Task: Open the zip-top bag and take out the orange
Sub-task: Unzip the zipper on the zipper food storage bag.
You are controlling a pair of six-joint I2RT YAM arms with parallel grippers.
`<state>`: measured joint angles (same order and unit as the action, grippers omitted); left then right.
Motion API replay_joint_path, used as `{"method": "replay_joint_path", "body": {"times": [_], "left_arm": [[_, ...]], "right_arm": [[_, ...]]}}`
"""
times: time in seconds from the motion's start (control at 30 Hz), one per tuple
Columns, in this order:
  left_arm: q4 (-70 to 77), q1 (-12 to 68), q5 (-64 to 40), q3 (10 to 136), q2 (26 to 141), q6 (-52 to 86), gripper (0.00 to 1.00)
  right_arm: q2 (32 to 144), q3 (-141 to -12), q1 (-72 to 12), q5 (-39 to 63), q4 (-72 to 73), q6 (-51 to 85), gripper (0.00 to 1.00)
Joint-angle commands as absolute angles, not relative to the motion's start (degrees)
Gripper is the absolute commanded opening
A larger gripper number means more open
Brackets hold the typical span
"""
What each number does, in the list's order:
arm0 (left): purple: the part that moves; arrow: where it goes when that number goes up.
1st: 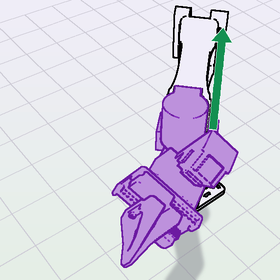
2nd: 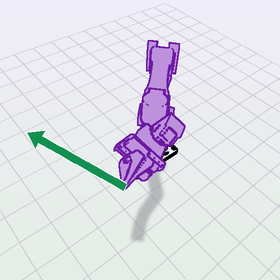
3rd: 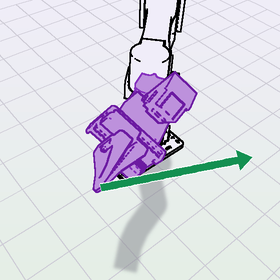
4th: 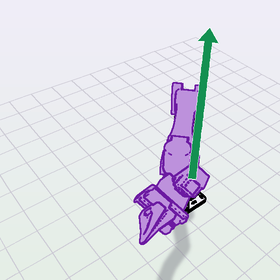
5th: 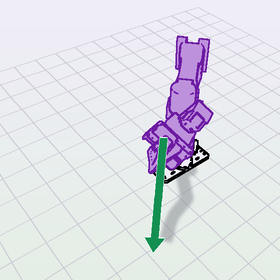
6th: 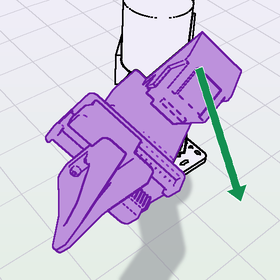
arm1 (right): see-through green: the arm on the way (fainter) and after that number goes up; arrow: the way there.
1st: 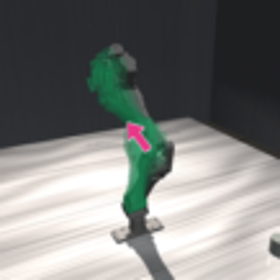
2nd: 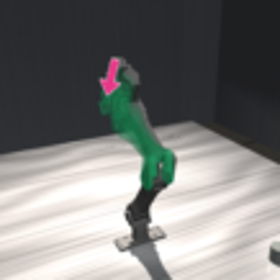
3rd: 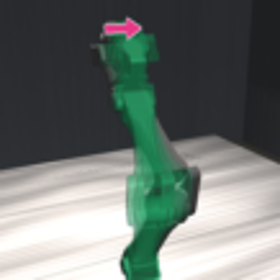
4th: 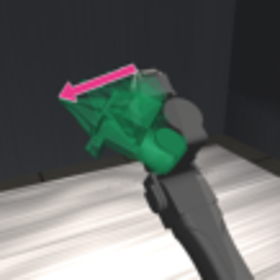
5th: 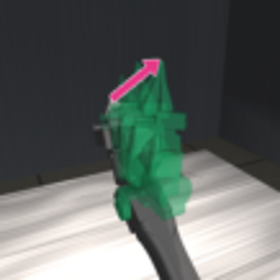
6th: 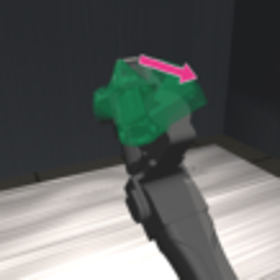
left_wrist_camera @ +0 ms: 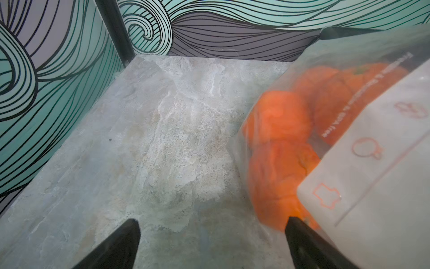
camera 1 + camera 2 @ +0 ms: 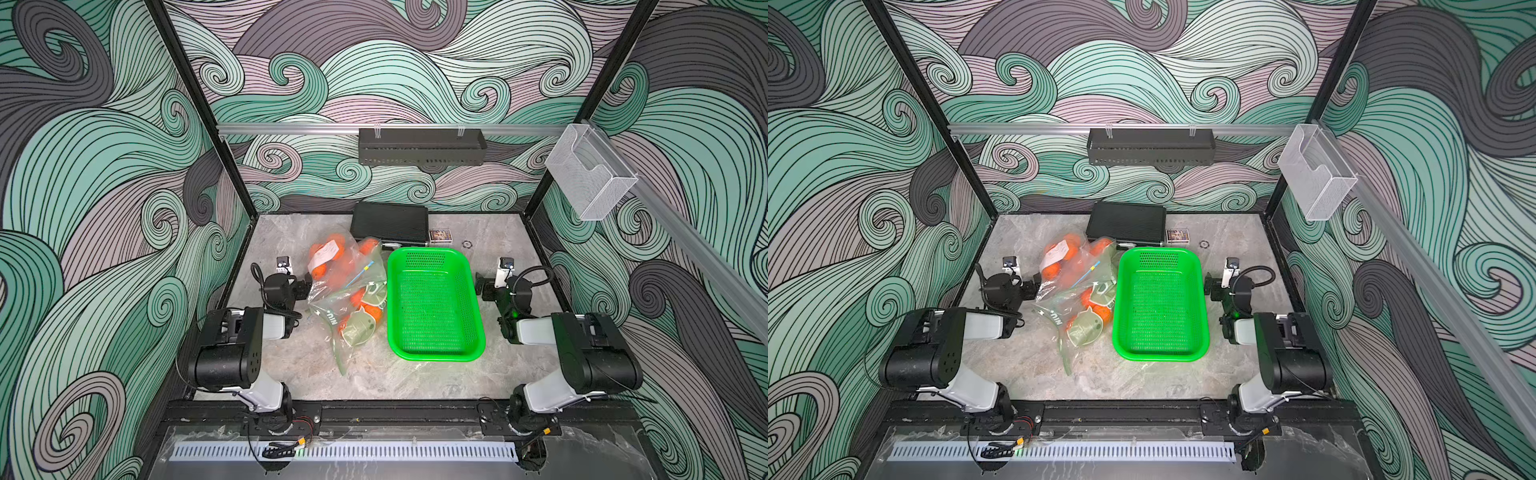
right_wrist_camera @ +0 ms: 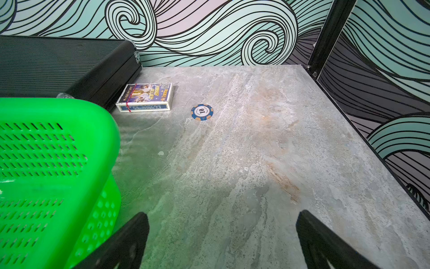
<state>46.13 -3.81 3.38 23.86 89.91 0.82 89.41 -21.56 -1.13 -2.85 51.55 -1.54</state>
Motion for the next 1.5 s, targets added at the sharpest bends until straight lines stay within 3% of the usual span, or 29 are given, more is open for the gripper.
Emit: {"method": "replay_joint_path", "body": {"times": [0.0, 0.97, 1.07, 1.17, 1.33, 1.4, 1.47], "left_arm": [[46.0, -3.6, 2.9, 24.9, 89.4, 0.4, 0.98], [46.0, -5.0, -0.3, 24.7, 89.3, 1.1, 0.99], [50.3, -4.2, 10.5, 21.4, 85.1, 3.9, 0.99], [40.8, -4.0, 14.3, 21.3, 73.6, 5.8, 0.99], [14.6, -4.0, 18.2, 30.1, 59.5, 21.5, 0.99], [7.3, -4.0, 20.5, 34.0, 57.6, 29.2, 0.99], [-2.7, -5.0, 20.5, 39.4, 56.5, 35.1, 0.99]], "right_arm": [[89.0, -22.4, -1.5, -2.4, 51.8, -1.8, 1.00], [89.4, -22.8, -1.0, -1.6, 51.4, -1.3, 1.00], [89.0, -22.3, -1.1, -2.3, 52.2, -1.2, 1.00], [83.1, -22.7, -1.4, -10.6, 47.3, 1.2, 1.00], [69.8, -27.5, -1.4, -14.1, 33.2, 5.9, 1.00], [64.5, -29.7, -1.0, -12.1, 28.5, 11.3, 1.00], [60.7, -34.0, -0.8, -1.4, 23.7, 15.5, 1.00]]}}
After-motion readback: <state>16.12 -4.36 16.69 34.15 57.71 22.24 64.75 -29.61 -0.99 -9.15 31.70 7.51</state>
